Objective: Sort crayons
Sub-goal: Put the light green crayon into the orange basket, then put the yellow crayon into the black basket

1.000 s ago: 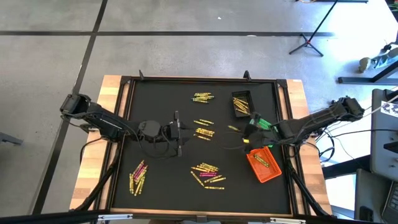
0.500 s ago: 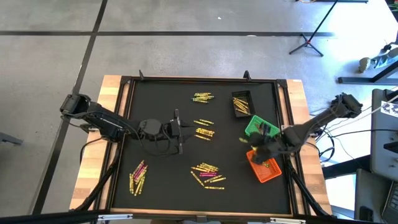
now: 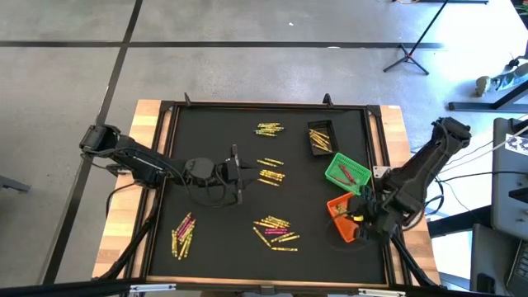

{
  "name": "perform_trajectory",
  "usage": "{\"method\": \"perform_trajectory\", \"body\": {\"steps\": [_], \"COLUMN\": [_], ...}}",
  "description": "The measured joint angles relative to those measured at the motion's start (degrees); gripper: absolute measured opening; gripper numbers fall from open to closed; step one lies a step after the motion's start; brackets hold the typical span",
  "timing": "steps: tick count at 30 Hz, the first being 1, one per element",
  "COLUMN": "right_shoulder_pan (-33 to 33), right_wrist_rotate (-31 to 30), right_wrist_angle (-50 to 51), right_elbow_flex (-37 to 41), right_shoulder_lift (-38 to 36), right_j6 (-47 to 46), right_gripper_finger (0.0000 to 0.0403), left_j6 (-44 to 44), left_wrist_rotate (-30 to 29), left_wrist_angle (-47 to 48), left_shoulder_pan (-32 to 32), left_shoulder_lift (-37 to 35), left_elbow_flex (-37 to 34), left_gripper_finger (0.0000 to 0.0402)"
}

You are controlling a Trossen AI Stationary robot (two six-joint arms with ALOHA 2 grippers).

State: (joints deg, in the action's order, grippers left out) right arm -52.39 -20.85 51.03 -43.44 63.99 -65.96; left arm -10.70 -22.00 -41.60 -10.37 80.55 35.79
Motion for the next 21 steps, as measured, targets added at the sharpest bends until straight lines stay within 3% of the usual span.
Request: {"method": "perform_trajectory", "body": {"steps": [11,16,21], "right_shoulder_pan": [-4.3,-4.2,-3.8], "right_wrist_rotate": [-1.3,1.6,-2.7], "right_wrist_angle": [2.1,4.4,4.6], "right_elbow_flex": [0.0,0.0,0.0], "right_shoulder_lift": [5.2,6.9,5.6], "right_j6": [-11.7,-14.4,-12.8], "right_gripper_finger": [0.0031,0.0084,0.0146], "left_j6": [-0.2,-0.2,-0.2], "left_wrist_rotate": [0.0,0.0,0.0], "left_wrist_angle": [0.0,0.0,0.0], "left_shoulder_pan": [1.4,1.4,1.4], "left_shoulder_lift": [0.0,0.0,0.0], "left_elbow_flex": [0.0,0.0,0.0], "left_gripper_finger": [0.0122,0.0122,0.0122]}}
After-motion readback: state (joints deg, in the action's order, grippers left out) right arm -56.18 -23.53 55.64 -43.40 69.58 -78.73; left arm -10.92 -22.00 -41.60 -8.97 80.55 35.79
